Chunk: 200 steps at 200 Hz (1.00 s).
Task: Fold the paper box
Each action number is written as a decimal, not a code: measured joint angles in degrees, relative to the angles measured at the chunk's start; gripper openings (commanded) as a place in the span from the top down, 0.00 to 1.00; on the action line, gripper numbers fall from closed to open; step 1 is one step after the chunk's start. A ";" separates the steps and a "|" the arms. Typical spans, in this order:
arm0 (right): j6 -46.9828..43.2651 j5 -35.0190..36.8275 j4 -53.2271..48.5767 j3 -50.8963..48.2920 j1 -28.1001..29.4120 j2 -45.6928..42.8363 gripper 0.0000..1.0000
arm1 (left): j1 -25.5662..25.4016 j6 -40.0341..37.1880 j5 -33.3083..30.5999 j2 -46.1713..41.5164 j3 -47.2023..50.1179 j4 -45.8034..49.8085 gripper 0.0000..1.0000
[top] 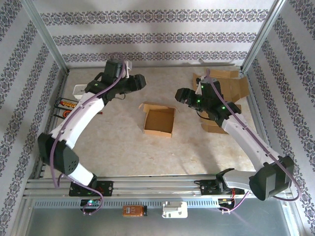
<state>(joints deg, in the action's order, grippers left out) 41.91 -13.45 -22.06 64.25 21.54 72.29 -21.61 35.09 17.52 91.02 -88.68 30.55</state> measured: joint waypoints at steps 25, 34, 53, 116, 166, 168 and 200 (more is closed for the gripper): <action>0.20 -2.27 0.02 0.00 -0.42 2.47 0.31 | -0.02 1.68 4.68 4.00 1.01 0.24 0.44; 0.22 -3.15 0.04 0.00 -0.39 3.69 0.31 | -0.02 2.12 6.05 4.57 1.68 0.24 0.44; 0.74 -5.40 0.02 0.00 -0.39 6.67 0.32 | -0.02 2.95 8.35 4.76 3.54 0.13 0.44; 3.37 -8.72 1.97 -1.36 0.26 10.38 0.46 | -0.02 6.19 12.04 4.61 14.58 -3.15 0.50; 4.68 -7.50 3.23 -3.89 2.40 10.38 0.51 | -0.02 10.62 14.38 2.84 22.01 -9.60 0.57; 4.68 -7.41 3.23 -3.93 2.47 10.38 0.51 | -0.02 10.69 14.45 2.82 22.10 -9.77 0.57; 4.68 -6.45 3.50 -5.20 3.02 10.43 0.48 | -0.02 11.98 15.04 2.51 23.52 -12.17 0.64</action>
<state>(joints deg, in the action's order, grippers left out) 46.59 -19.90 -18.57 59.05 24.56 82.72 -21.63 47.07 32.56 93.54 -65.17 18.37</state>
